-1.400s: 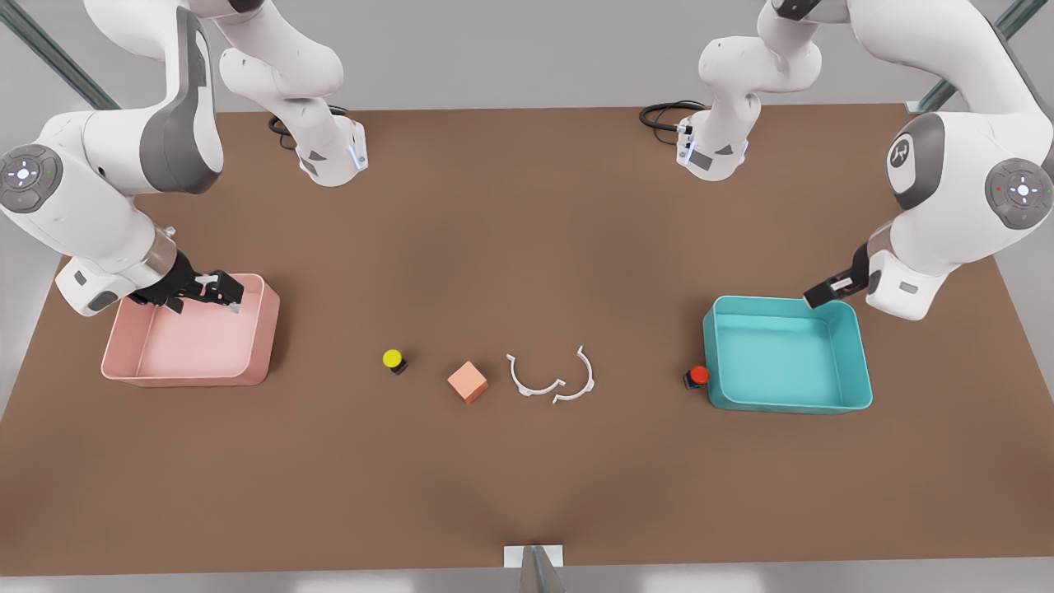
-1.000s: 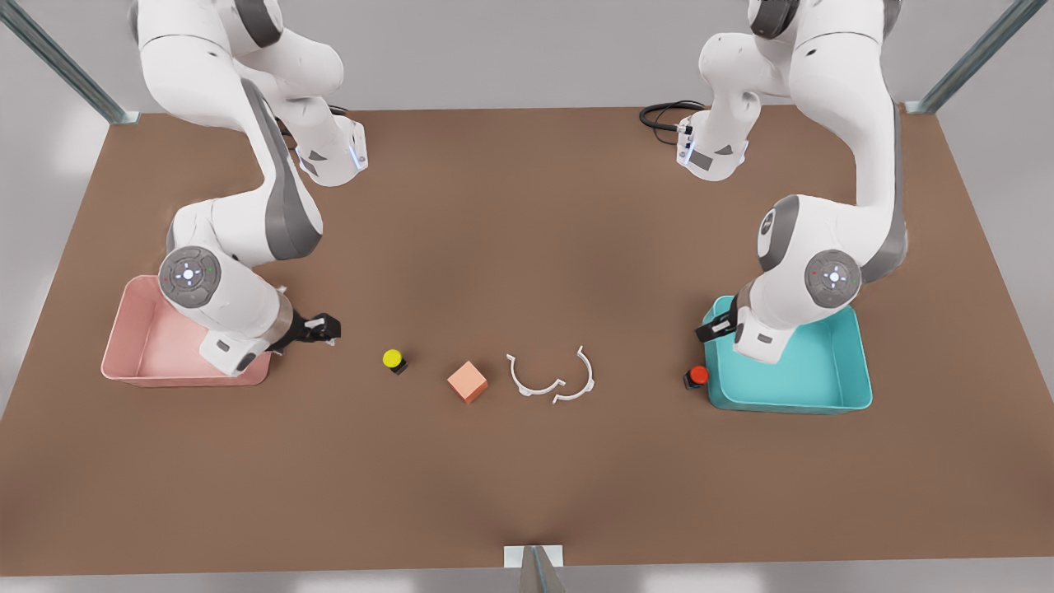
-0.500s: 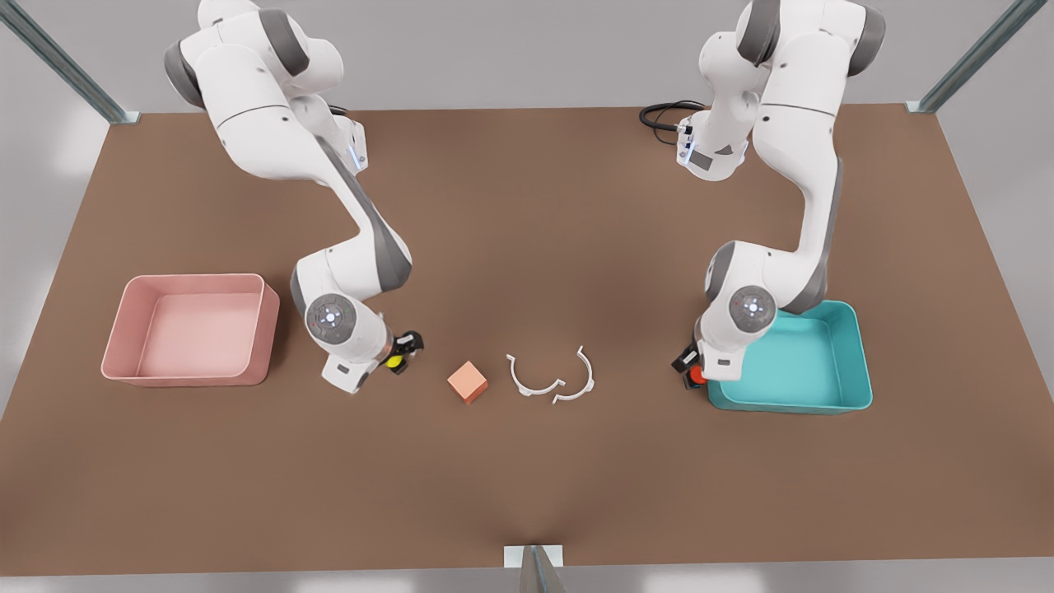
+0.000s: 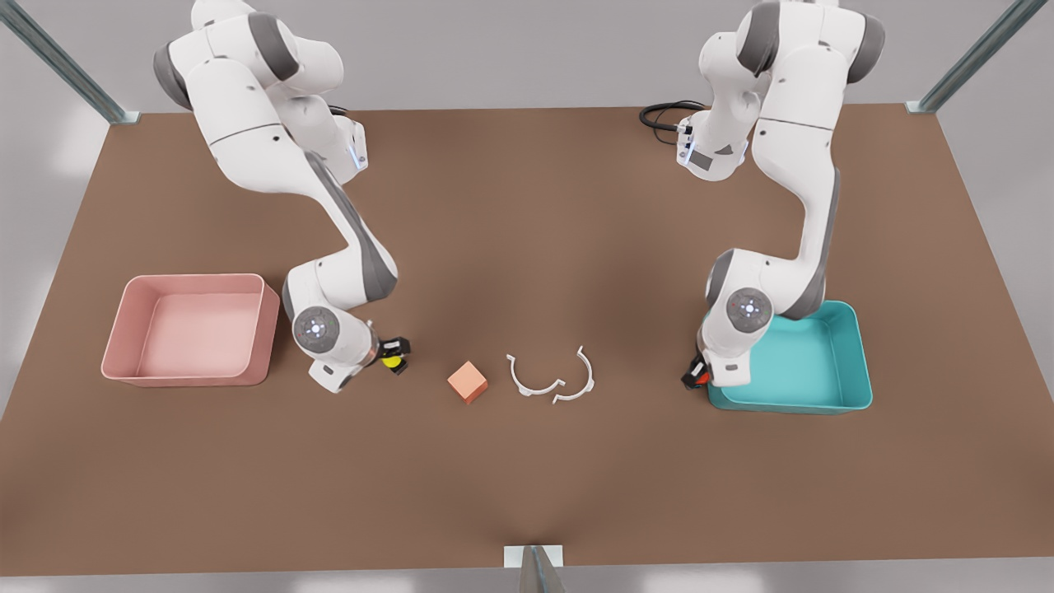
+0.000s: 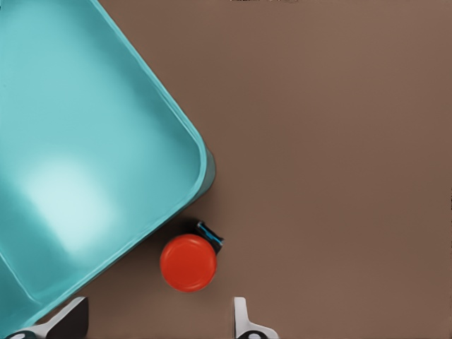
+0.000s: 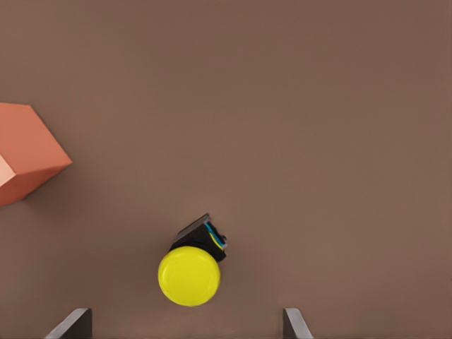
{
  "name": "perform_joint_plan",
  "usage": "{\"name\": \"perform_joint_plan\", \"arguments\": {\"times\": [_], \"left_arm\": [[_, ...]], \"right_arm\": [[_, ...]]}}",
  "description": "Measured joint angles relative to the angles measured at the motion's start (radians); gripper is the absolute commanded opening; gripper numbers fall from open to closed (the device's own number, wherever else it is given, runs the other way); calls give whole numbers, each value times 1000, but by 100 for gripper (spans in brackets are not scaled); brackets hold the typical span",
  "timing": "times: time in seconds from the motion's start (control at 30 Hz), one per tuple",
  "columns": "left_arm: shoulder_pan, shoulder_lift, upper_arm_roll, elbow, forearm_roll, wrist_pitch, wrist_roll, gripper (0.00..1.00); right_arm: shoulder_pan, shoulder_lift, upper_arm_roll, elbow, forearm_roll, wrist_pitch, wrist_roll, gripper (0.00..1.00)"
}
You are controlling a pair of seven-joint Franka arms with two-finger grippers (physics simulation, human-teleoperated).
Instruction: Place the red button in the blue storage box with the left arm, and place the yellow button in the pink storage box with the right arm
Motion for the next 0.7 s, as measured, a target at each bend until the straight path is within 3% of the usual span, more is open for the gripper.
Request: {"name": "perform_joint_plan", "arguments": {"times": [0.7], "left_arm": [[13,151,-1,66,-3,50,-446,100]], "right_arm": [[-12,83,11,-88,0,209,-9,100]]}}
